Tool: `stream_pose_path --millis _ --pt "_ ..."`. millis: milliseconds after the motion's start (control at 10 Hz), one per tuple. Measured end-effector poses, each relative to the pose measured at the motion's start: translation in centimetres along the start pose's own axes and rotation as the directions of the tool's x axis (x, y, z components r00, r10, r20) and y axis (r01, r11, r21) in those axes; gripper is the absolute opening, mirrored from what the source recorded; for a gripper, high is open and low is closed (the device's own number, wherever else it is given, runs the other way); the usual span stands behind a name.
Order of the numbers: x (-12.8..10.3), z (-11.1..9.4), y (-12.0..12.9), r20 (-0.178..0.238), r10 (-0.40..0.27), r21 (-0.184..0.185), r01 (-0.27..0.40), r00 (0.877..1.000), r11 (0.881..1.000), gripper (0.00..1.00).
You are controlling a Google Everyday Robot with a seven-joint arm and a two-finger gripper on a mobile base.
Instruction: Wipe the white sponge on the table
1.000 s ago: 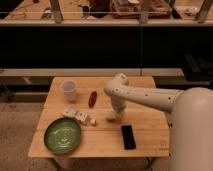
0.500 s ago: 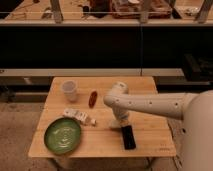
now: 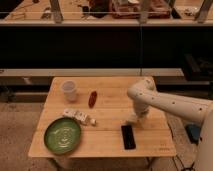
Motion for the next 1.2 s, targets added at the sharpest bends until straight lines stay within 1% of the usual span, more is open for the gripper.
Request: stream_pose_path --millis 100,200,500,700,800,900,1100,1200 --pt "1.7 0.5 -1.1 0.003 0.031 -0.005 -0.031 1.000 1.000 0.03" --pt "3.3 0.9 -2.9 0.009 0.070 -0.004 -0.070 0.997 0.998 0.03" --pt "4.5 0.5 -7.4 0.025 0.126 0.032 -0.127 0.992 0.991 0.03" --pt "3.9 0.4 -11.1 0.054 0.138 0.032 -0.140 0.989 0.990 0.03" --pt "3.7 0.6 -11.9 0.064 0.138 0.027 -0.140 0.988 0.990 0.03" --pt "2.7 1.0 -13.0 0.082 0.134 0.022 -0.136 0.988 0.990 0.03" --pt "0.9 1.3 -13.6 0.100 0.116 0.026 -0.119 0.988 0.993 0.03" --pt "0.4 1.6 -13.7 0.097 0.100 0.030 -0.104 0.990 0.994 0.03"
